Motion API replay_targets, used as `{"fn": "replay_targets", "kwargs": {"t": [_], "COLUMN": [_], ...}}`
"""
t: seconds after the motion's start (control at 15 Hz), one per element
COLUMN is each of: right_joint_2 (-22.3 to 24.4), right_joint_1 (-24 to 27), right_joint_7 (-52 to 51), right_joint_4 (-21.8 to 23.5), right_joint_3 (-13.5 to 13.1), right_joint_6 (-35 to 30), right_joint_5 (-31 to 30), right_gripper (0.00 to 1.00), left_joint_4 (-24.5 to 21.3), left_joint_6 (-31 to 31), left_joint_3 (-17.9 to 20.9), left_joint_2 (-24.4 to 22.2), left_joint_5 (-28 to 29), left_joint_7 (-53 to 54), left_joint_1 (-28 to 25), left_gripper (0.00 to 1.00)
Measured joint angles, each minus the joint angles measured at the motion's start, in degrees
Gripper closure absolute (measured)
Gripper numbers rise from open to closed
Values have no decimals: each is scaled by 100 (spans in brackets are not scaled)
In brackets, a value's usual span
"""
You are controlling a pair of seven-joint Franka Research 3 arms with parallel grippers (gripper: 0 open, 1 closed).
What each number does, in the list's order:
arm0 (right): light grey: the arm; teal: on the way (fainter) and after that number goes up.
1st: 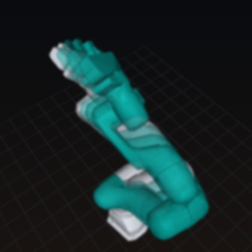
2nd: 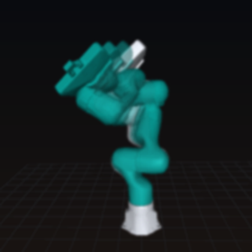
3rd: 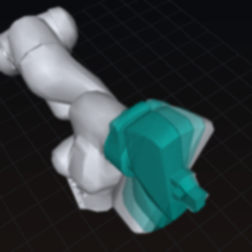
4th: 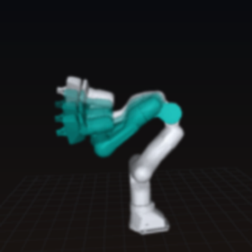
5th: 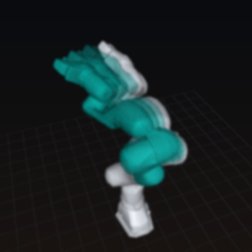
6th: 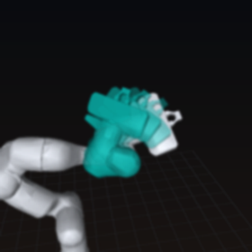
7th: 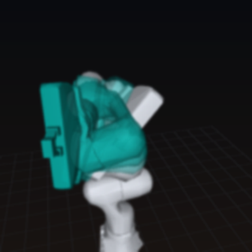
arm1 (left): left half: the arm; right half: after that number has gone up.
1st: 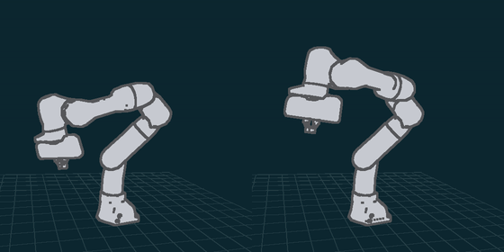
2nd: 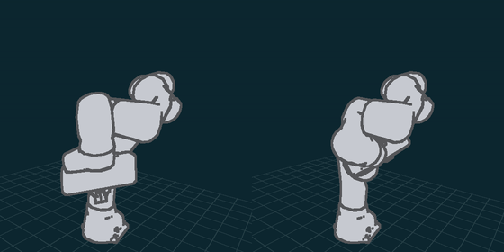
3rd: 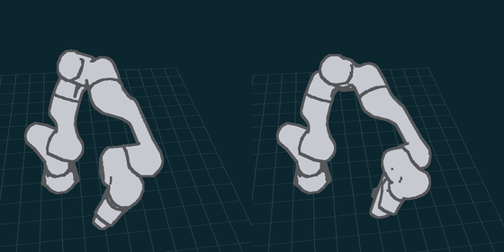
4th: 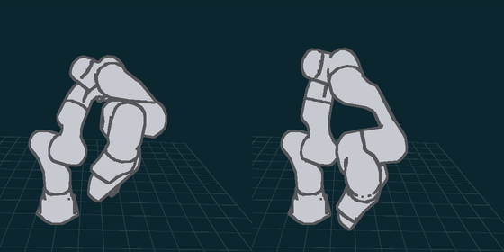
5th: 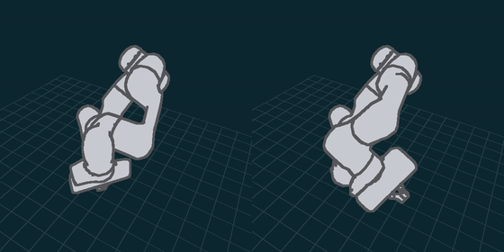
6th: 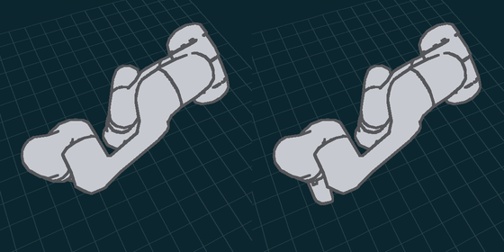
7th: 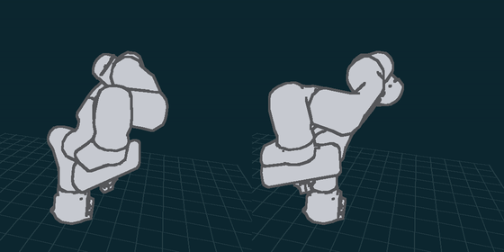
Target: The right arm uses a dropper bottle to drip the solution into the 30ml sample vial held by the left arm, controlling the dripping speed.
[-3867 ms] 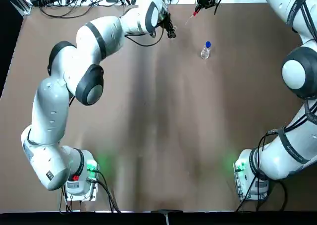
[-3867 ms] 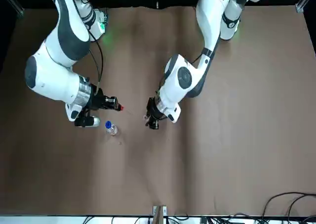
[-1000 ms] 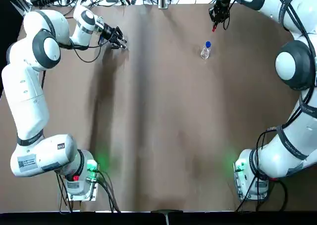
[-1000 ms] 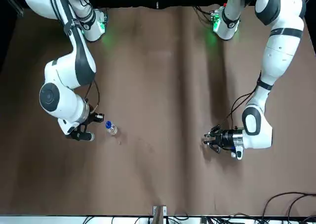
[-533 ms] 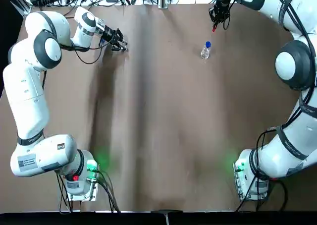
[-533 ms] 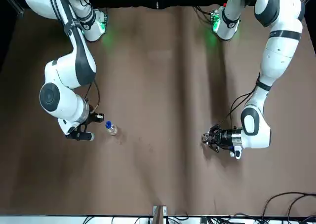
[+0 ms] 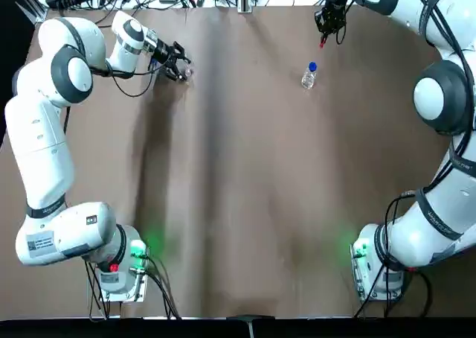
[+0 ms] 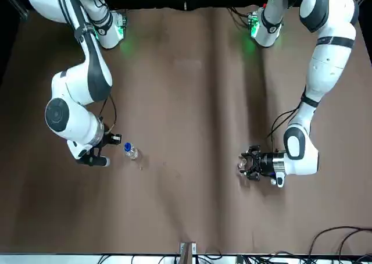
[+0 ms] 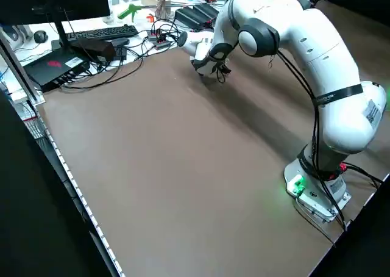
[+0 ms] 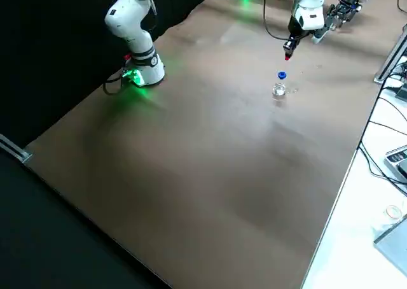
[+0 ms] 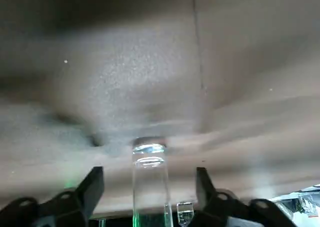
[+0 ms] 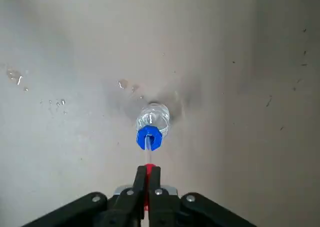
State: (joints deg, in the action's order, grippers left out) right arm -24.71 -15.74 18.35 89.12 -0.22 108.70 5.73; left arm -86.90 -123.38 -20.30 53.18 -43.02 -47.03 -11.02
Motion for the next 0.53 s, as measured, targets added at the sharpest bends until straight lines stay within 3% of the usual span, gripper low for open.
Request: {"fn": "replay_targets", "kwargs": {"t": [0.13, 0.33, 0.53], "right_joint_2": [0, 0, 0], "right_joint_1": [-3, -13, -14], "right_joint_7": [0, 0, 0], "right_joint_4": [0, 0, 1], "right_joint_3": [4, 11, 11], "right_joint_6": [0, 0, -9], "right_joint_5": [0, 0, 0], "right_gripper": [96, 96, 96], "left_joint_4": [15, 75, 153], "left_joint_6": [-1, -10, 31], "left_joint_3": [0, 30, 36], "left_joint_2": [-1, -45, -179], "left_joint_5": [0, 176, 862], "left_joint_7": [-1, -19, -368], "left_joint_1": [0, -17, -52], "left_gripper": [1, 0, 0]}}
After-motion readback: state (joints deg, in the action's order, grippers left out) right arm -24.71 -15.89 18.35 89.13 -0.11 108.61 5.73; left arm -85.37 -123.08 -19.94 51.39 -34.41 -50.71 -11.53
